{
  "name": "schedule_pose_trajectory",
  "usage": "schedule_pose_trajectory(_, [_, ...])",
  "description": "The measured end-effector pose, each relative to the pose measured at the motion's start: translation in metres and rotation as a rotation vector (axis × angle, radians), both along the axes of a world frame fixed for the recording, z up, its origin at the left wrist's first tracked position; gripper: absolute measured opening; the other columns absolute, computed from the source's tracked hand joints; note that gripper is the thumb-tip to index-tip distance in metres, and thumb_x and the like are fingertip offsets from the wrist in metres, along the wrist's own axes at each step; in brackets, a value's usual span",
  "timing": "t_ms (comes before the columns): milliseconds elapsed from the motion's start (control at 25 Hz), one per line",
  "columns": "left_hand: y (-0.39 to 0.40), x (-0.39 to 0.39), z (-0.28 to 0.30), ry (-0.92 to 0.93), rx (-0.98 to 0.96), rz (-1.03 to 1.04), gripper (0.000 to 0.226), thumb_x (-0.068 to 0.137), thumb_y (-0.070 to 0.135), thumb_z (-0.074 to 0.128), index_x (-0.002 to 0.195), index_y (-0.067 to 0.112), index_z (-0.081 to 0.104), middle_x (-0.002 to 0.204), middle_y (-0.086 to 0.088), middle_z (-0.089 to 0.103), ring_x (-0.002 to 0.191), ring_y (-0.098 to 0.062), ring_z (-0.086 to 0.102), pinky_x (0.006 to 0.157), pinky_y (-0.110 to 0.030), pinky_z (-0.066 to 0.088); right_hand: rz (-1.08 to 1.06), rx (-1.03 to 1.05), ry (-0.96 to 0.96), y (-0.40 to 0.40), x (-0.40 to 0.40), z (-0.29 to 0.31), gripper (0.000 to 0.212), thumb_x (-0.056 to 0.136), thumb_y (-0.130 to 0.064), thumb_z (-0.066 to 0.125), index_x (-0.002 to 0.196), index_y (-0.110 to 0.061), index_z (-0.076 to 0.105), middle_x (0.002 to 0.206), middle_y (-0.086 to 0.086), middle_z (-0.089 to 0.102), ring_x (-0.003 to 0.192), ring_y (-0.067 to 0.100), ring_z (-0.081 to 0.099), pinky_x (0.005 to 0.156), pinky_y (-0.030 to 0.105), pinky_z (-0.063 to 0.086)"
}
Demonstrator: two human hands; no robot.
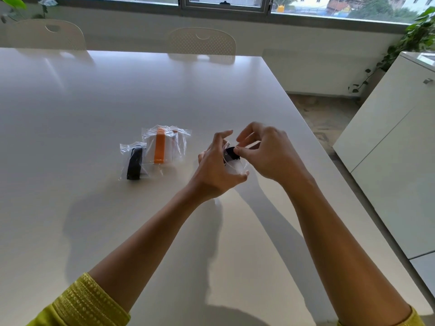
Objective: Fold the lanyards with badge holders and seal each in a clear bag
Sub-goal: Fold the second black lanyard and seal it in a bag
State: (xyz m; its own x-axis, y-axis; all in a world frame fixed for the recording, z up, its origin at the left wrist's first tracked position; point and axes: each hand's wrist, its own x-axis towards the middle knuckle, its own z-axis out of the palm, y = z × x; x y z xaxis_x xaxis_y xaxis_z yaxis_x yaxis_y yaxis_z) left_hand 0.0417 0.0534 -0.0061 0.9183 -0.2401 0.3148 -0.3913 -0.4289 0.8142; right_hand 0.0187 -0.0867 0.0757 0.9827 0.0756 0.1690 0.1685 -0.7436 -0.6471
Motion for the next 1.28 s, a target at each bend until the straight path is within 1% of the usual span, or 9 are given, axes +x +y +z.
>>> schedule_pose_trajectory(80, [-0.003,0.0,-0.001,0.023,-0.018,0.004,0.095,0.057,0.054,0.076,0.137,0.033,0.029,0.108,0.011,0.06,0.111,-0.019,0.062,0.104,-0.053,0.046,0.025,-0.027,-0.06,0.0,0.0,-0.006,0.011,0.088,-0.027,0.073,0.098,-0.023,0.074,0.094,-0.011,0.072,0.082,0.006,0.067,0.079,0.024,0.057])
schedule_pose_trajectory(240, [-0.005,0.0,-0.004,0.028,-0.12,0.062,0.098,0.062,0.039,0.087,0.141,0.025,0.03,0.108,0.004,0.065,0.105,-0.021,0.066,0.098,-0.049,0.053,0.05,0.007,-0.047,-0.001,-0.003,-0.011,0.021,0.09,-0.042,0.066,0.104,-0.027,0.072,0.11,-0.011,0.068,0.097,0.005,0.061,0.086,0.026,0.053])
schedule_pose_trajectory(400, [-0.009,-0.006,-0.006,0.003,-0.308,0.17,0.09,0.07,0.024,0.084,0.142,0.015,0.03,0.09,0.007,0.056,0.082,-0.015,0.062,0.083,-0.036,0.06,0.11,-0.041,-0.035,0.0,-0.006,-0.025,0.025,0.08,-0.05,0.074,0.098,-0.037,0.063,0.125,-0.006,0.057,0.109,0.011,0.052,0.089,0.028,0.048])
schedule_pose_trajectory(640, [0.011,-0.004,-0.012,0.057,-0.281,0.099,0.093,0.067,0.037,0.086,0.142,0.026,0.031,0.122,0.0,0.056,0.108,-0.014,0.06,0.088,-0.01,0.049,0.065,0.038,-0.057,-0.019,0.001,-0.037,0.01,0.091,-0.03,0.068,0.099,-0.025,0.067,0.128,-0.001,0.059,0.102,0.013,0.062,0.083,0.018,0.052])
schedule_pose_trajectory(760, [0.021,-0.004,-0.011,0.256,-0.516,0.05,0.063,0.079,0.031,0.074,0.135,0.02,0.047,0.117,-0.001,0.066,0.111,-0.016,0.064,0.095,-0.021,0.052,0.054,0.175,-0.068,-0.027,0.009,-0.045,0.012,0.094,-0.029,0.062,0.105,-0.025,0.064,0.12,-0.005,0.065,0.097,0.015,0.069,0.081,0.019,0.056])
schedule_pose_trajectory(840, [0.025,-0.003,-0.013,0.34,-0.629,0.049,0.038,0.091,0.022,0.068,0.127,0.014,0.057,0.11,0.004,0.07,0.108,-0.011,0.067,0.093,-0.024,0.053,0.037,0.331,-0.088,-0.029,0.012,-0.056,0.021,0.094,-0.03,0.063,0.113,-0.023,0.062,0.117,-0.005,0.068,0.098,0.015,0.07,0.086,0.03,0.059])
schedule_pose_trajectory(920, [0.025,-0.003,-0.014,0.383,-0.679,0.05,0.023,0.094,0.019,0.063,0.117,0.016,0.065,0.113,0.007,0.072,0.111,-0.011,0.067,0.088,-0.024,0.051,0.035,0.494,-0.053,-0.032,0.01,-0.068,0.034,0.092,-0.029,0.066,0.124,-0.021,0.059,0.116,-0.002,0.069,0.102,0.015,0.069,0.088,0.029,0.058])
schedule_pose_trajectory(1120, [0.025,-0.007,-0.012,0.417,-0.749,0.054,0.034,0.079,0.035,0.068,0.109,0.02,0.071,0.115,0.005,0.073,0.114,-0.012,0.066,0.088,-0.026,0.051,0.021,0.836,0.073,-0.031,0.004,-0.083,0.028,0.088,-0.016,0.069,0.115,-0.01,0.07,0.109,0.006,0.074,0.103,0.018,0.071,0.094,0.033,0.056])
schedule_pose_trajectory(1280, [0.023,-0.005,-0.014,0.381,-0.739,0.097,0.035,0.076,0.039,0.07,0.106,0.021,0.074,0.113,0.004,0.075,0.112,-0.014,0.067,0.092,-0.033,0.052,0.015,0.963,0.053,-0.029,0.003,-0.08,0.023,0.08,-0.025,0.071,0.101,-0.016,0.075,0.102,0.007,0.076,0.103,0.025,0.07,0.096,0.037,0.055])
